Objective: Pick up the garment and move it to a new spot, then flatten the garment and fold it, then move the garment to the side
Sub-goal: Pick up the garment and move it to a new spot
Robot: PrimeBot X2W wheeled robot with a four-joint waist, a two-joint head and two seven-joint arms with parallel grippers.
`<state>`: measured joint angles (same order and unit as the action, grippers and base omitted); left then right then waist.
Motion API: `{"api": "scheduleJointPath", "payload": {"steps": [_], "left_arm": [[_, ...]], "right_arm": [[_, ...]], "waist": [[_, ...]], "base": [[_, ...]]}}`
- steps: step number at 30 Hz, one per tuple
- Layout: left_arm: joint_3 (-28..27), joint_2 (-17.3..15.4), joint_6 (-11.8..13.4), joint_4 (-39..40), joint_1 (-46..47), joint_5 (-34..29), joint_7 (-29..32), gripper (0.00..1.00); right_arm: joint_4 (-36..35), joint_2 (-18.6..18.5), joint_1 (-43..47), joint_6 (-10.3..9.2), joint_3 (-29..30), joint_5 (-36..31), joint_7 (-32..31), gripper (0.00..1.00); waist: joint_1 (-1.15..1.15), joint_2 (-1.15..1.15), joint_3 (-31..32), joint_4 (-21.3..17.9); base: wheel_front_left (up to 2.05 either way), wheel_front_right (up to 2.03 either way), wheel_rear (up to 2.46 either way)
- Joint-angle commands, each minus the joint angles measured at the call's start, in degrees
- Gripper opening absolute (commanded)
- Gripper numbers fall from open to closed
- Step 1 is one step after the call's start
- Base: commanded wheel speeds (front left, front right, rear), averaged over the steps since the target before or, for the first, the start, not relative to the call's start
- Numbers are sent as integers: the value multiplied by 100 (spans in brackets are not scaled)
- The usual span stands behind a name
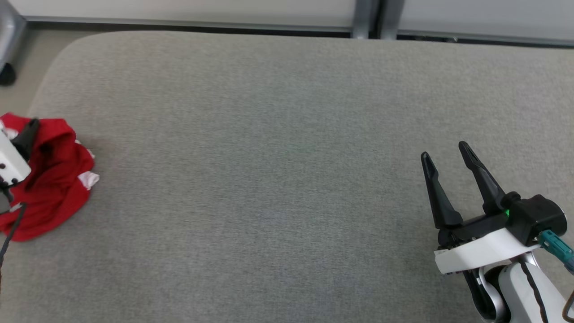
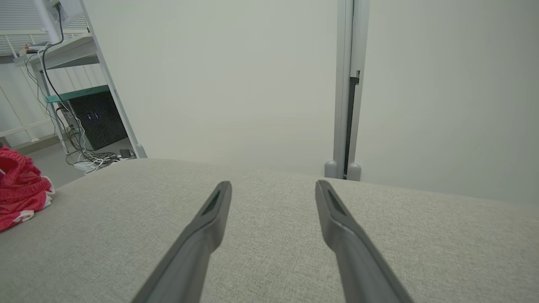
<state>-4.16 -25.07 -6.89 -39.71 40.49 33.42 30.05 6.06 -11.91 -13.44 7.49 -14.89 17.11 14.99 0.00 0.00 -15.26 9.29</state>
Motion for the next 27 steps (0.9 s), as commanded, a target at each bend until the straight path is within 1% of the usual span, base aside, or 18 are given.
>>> {"api": "scheduleJointPath", "payload": {"steps": [1, 2, 4, 5, 6, 7, 12, 16, 22, 24, 27], "left_arm": [[15, -80, 51, -289, 138, -12, 143, 100], [15, -80, 51, -289, 138, -12, 143, 100], [16, -126, 107, -639, 269, 26, 333, 100], [20, -167, 150, -749, 321, 0, 337, 71], [29, -195, 184, -838, 364, -40, 291, 2], [28, -203, 194, -937, 389, -49, 258, 0], [166, -256, 116, -1346, 500, -120, 147, 0], [351, -260, 42, -1468, 566, -238, -52, 0], [758, -317, -30, -1295, 716, -442, -236, 0], [931, -349, -55, -1153, 785, -490, -292, 0], [1194, -289, -63, -819, 877, -472, -330, 0]], "right_arm": [[-3, -19, -100, 1, -24, -13, 26, 100], [-3, -19, -100, 1, -24, -13, 26, 100], [4, -13, -143, 1, -42, -8, 26, 100], [6, -10, -156, 1, -41, -2, 26, 100], [12, -2, -160, 1, -32, 1, 27, 100], [18, 3, -161, 1, -19, 4, 27, 100], [113, 42, -118, 1, -12, 21, 27, 100], [163, 104, -56, 1, -47, 29, 27, 100], [264, 219, 81, 1, -49, 89, 27, 100], [285, 270, 150, 1, -18, 98, 27, 100], [315, 337, 286, 1, 51, 108, 26, 100]], "waist": [[0, 0, -236, -244], [0, 0, -236, -244], [0, 0, -288, -320], [0, 0, -305, -345], [0, 0, -315, -366], [0, 0, -318, -378], [0, 0, -196, -395], [0, 0, 38, -378], [0, 0, 525, -428], [0, 0, 681, -468], [0, 0, 946, -553]], "base": [[0, 0, 0], [0, 0, 0], [0, 0, 0], [0, 0, 0], [0, 0, 0], [0, 0, 0], [0, 0, 0], [0, 0, 0], [0, 0, 0], [0, 0, 0], [0, 0, 0]]}}
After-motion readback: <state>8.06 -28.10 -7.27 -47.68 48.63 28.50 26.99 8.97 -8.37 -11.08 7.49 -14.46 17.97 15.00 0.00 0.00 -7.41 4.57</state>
